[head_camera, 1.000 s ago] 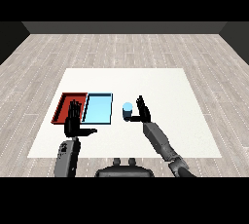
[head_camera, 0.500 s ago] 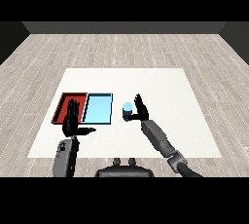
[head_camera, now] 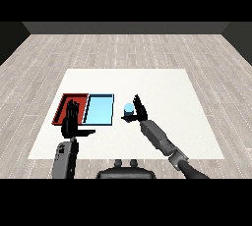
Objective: Pick the blue can and put it in the blue box
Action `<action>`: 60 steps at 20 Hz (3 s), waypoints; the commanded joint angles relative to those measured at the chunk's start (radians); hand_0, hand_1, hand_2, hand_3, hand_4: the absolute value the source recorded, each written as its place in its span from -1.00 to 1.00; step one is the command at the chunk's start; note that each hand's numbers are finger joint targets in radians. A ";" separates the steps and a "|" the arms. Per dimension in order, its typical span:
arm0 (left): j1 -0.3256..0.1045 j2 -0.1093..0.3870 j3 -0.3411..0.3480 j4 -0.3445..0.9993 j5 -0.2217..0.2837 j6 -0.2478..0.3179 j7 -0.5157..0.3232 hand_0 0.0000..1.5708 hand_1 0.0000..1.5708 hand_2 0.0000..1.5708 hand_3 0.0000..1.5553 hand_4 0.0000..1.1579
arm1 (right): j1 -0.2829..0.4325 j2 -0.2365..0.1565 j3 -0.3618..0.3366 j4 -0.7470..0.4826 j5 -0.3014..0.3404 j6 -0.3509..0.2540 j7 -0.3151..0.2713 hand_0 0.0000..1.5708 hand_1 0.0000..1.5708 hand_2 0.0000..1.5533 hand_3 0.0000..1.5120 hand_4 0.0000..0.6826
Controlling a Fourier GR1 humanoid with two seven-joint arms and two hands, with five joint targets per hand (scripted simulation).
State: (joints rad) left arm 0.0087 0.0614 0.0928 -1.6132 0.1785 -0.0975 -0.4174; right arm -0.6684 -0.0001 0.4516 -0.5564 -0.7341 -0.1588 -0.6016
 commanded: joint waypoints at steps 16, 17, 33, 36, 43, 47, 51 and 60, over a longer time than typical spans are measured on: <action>0.002 -0.051 -0.052 -0.029 -0.033 0.038 0.007 -1.00 -1.00 -1.00 -1.00 -1.00 | -0.082 0.000 0.174 0.085 -0.150 -0.137 0.006 0.95 0.95 0.91 0.92 0.71; -0.024 -0.010 -0.004 0.030 -0.008 0.001 -0.025 -1.00 -1.00 -1.00 -1.00 -1.00 | -0.124 0.000 0.222 0.081 -0.190 -0.214 0.029 0.98 0.98 0.91 0.91 0.89; -0.018 -0.043 -0.087 0.034 -0.100 0.042 -0.008 -1.00 -1.00 -1.00 -1.00 -1.00 | -0.132 0.000 0.134 0.014 -0.023 -0.230 0.015 0.90 0.90 0.87 0.86 0.91; -0.039 -0.028 -0.085 0.099 -0.064 -0.007 0.006 -1.00 -1.00 -1.00 -1.00 -1.00 | -0.204 -0.007 0.094 0.032 -0.009 -0.207 0.044 0.89 0.89 0.87 0.87 0.89; -0.102 -0.061 -0.200 0.177 -0.062 0.057 0.043 -1.00 -1.00 -1.00 -1.00 -1.00 | -0.156 -0.001 0.142 -0.188 0.068 -0.300 0.028 0.83 0.83 0.85 0.88 0.95; -0.129 -0.061 -0.221 0.181 -0.084 0.087 0.092 -1.00 -1.00 -1.00 -1.00 -1.00 | -0.087 -0.079 0.091 -0.288 0.130 -0.243 0.083 0.82 0.82 0.87 0.88 0.93; -0.138 -0.061 -0.235 0.190 -0.078 0.106 0.091 -1.00 -1.00 -1.00 -1.00 -1.00 | 0.065 -0.210 0.106 -0.543 0.163 -0.224 0.176 0.82 0.82 0.87 0.88 0.93; -0.257 -0.061 -0.314 0.275 -0.055 0.182 0.099 -1.00 -1.00 -1.00 -1.00 -1.00 | 0.136 -0.137 0.009 -0.626 0.316 -0.180 0.221 0.81 0.81 0.85 0.86 0.95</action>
State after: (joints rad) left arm -0.1866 0.0003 -0.2055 -1.3792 0.1199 0.0552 -0.3286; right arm -0.5680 -0.1630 0.4892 -1.1356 -0.4760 -0.3551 -0.4050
